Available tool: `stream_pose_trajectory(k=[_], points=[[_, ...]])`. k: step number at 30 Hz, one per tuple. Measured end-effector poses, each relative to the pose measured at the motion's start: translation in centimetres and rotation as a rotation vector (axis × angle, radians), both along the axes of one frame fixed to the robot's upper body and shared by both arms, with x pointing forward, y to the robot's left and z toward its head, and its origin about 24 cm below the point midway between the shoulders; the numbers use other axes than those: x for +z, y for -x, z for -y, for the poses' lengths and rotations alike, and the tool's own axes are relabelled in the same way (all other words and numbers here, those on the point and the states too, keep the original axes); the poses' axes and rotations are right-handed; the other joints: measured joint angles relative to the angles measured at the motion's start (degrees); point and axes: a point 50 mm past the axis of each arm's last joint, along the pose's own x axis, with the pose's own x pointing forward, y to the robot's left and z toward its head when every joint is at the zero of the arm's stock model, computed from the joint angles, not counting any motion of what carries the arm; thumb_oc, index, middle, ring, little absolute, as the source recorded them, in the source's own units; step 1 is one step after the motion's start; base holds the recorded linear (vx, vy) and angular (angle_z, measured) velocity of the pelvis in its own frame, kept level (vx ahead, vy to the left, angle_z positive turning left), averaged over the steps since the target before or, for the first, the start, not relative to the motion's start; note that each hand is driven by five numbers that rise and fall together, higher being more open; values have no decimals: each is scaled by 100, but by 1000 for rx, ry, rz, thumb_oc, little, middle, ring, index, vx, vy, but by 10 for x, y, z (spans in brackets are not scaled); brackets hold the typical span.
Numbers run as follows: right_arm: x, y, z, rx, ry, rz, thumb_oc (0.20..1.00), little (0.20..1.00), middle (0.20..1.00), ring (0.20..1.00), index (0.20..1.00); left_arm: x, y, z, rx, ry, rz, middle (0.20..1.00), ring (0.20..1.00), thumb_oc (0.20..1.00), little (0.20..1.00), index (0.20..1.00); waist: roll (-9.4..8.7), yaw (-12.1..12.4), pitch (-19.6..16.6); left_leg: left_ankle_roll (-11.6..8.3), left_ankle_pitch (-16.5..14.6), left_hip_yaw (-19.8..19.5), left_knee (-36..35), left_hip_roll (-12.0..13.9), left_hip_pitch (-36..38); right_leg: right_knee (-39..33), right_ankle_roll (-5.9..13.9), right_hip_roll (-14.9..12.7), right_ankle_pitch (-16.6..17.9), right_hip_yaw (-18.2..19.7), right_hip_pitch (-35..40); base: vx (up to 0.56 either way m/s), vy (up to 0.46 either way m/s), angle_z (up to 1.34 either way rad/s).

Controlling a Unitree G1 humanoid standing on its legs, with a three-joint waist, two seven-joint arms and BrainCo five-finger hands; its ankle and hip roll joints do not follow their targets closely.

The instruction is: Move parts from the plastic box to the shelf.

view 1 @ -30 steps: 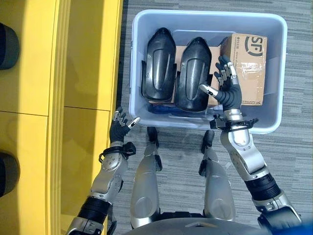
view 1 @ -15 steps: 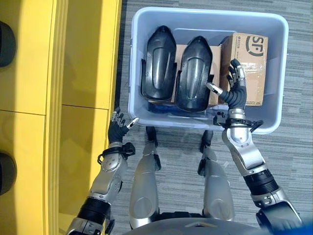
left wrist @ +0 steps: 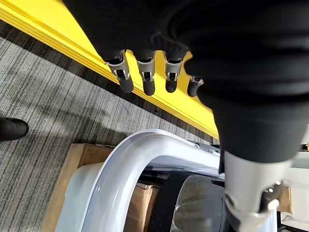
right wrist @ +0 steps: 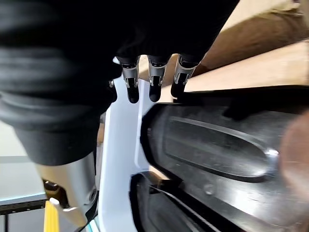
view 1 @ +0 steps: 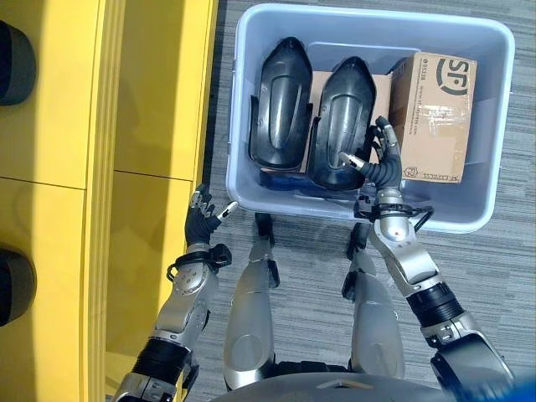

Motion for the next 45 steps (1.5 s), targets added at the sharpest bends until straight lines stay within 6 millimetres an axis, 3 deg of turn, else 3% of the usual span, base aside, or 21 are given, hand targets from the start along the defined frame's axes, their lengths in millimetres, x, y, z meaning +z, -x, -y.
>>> stream_pose_trajectory(k=[5,9,23,34,45], points=[[-11,-7,5,-34,22,-57,1000,1000,1000,1000,1000,0,0,0,-2,0,0,1000,1000,1000,1000,1000,21,7,11,4,3,3,4,-1,-21,22,0,-6,-1,6,-40,0,0,0],[-7,-13,11,-78,16,-55,1000,1000,1000,1000,1000,0,0,0,-2,0,1,1000,1000,1000,1000,1000,111,48,57,5,4,18,4,-5,-30,48,-3,-12,-5,25,-72,2,1,-1],[-3,-7,25,-155,-10,-20,1000,1000,1000,1000,1000,0,0,1,-6,1,2,1000,1000,1000,1000,1000,121,-18,63,10,6,77,12,3,-166,111,-12,-13,-21,87,-271,4,0,-1],[-10,-12,26,-185,25,-53,1000,1000,1000,1000,1000,-1,0,1,-6,1,1,1000,1000,1000,1000,1000,121,-9,64,40,6,75,99,-3,-284,230,-16,-39,-30,117,-408,0,0,0],[-4,-20,24,-190,33,-46,1000,1000,1000,1000,1000,-1,1,3,-19,-3,-3,1000,1000,1000,1000,1000,173,-5,115,75,-7,64,169,-37,-416,284,-11,-85,-33,117,-527,3,2,1]])
